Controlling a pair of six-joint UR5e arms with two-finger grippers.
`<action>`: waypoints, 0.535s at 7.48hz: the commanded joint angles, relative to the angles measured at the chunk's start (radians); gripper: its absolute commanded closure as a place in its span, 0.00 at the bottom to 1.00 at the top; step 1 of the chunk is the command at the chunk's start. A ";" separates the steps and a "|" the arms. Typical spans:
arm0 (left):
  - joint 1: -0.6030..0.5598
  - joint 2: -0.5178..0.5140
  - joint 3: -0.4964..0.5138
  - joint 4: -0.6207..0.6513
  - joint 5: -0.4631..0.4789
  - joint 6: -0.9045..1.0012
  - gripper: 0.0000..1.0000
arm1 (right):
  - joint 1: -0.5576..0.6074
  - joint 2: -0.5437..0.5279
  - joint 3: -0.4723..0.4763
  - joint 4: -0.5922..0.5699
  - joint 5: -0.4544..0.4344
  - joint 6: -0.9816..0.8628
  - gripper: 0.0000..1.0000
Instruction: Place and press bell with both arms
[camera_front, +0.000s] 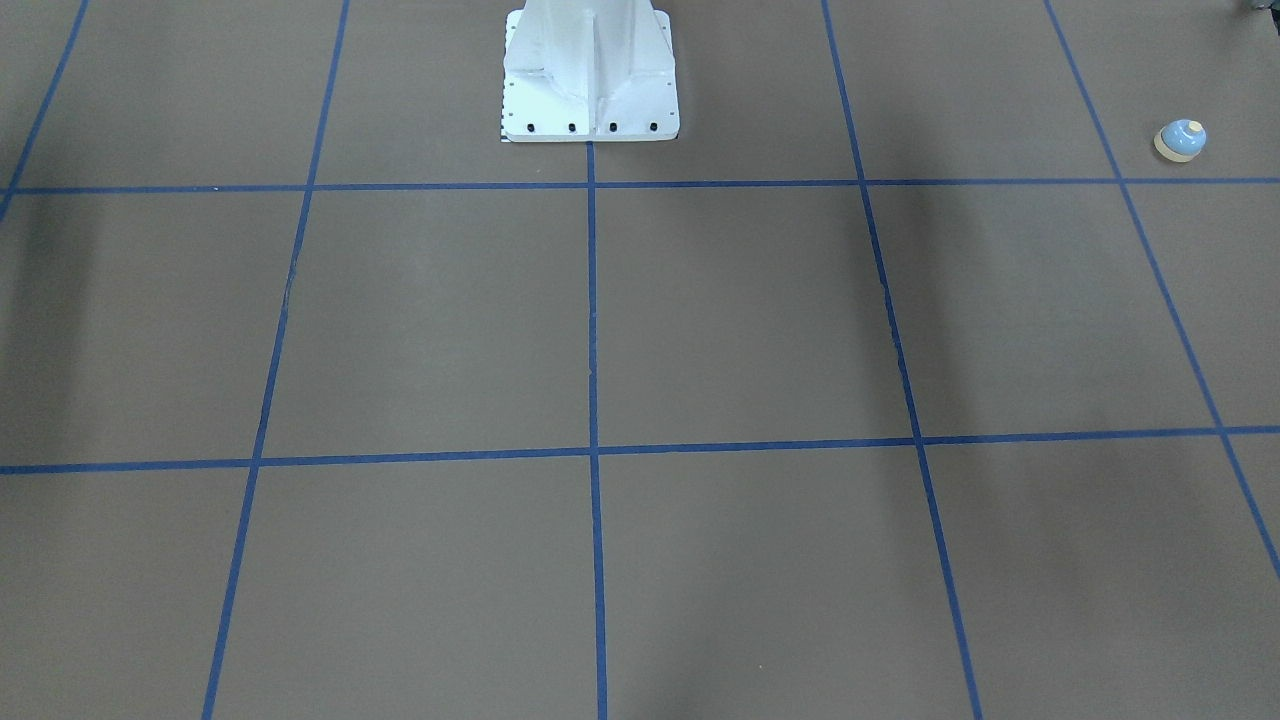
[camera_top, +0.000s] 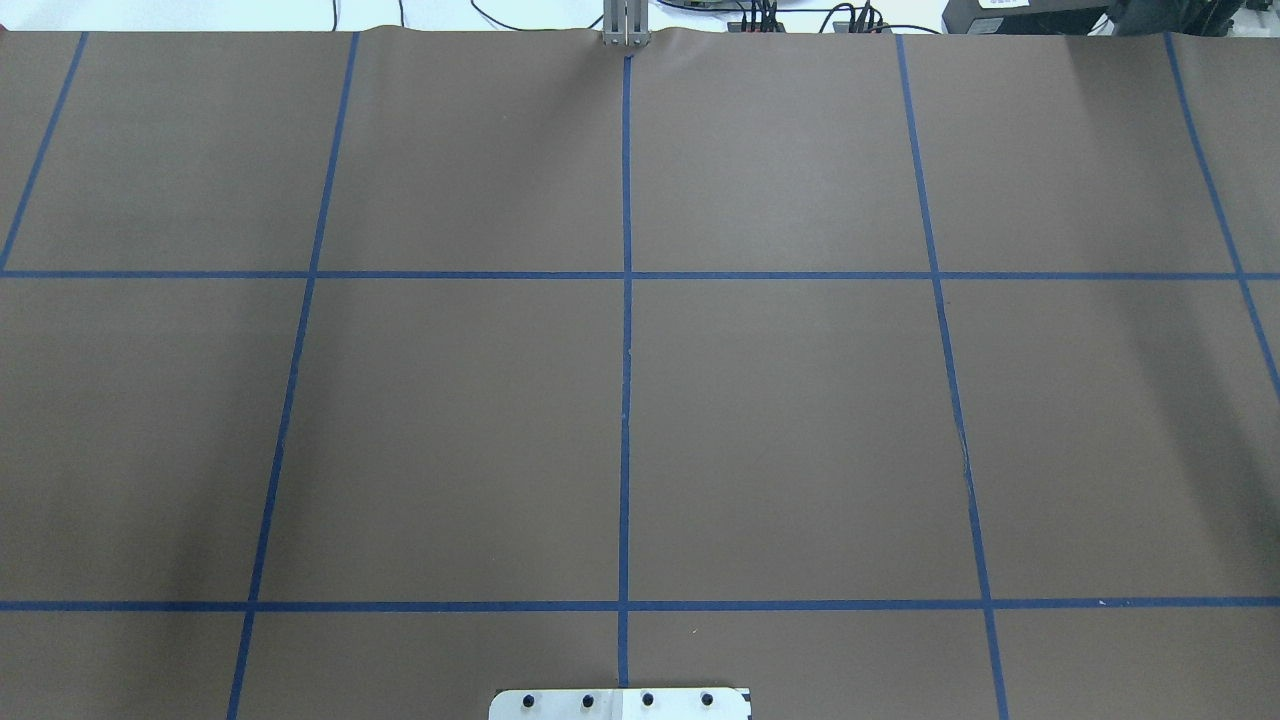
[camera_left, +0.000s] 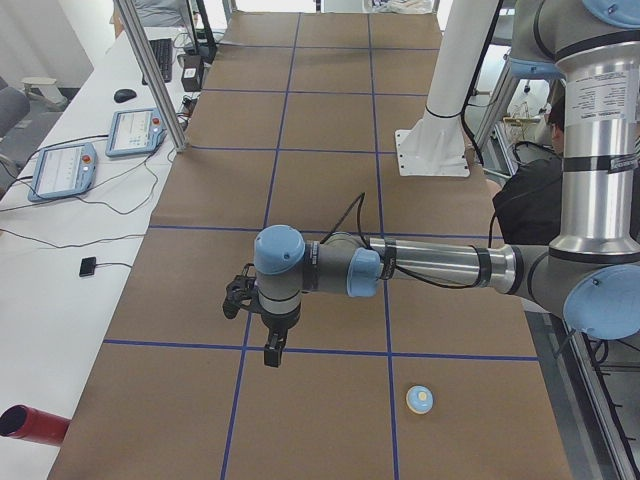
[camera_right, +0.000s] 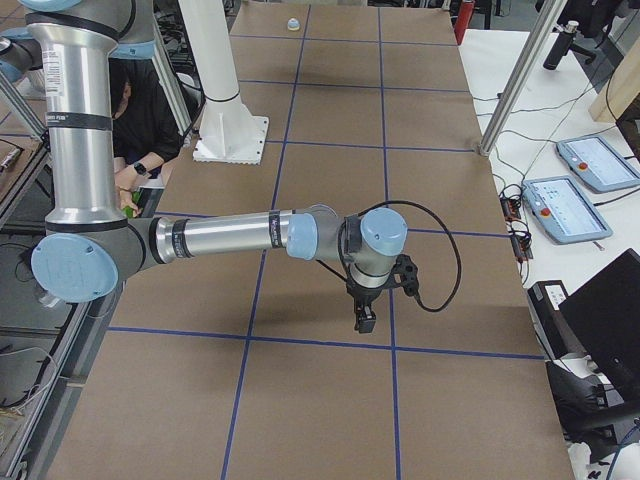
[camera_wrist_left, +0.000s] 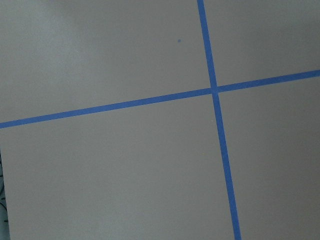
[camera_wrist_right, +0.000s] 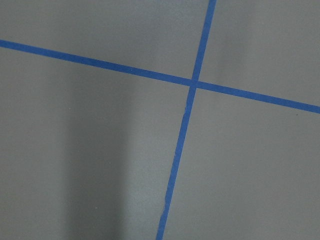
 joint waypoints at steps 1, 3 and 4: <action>0.000 0.000 0.009 -0.002 0.005 0.009 0.00 | 0.001 0.013 0.001 -0.001 -0.001 0.018 0.00; 0.000 0.001 0.009 -0.002 0.002 0.000 0.00 | 0.001 0.013 0.003 -0.001 0.003 0.023 0.00; 0.002 0.001 0.015 -0.001 0.008 0.003 0.00 | 0.001 0.013 0.003 -0.001 0.003 0.023 0.00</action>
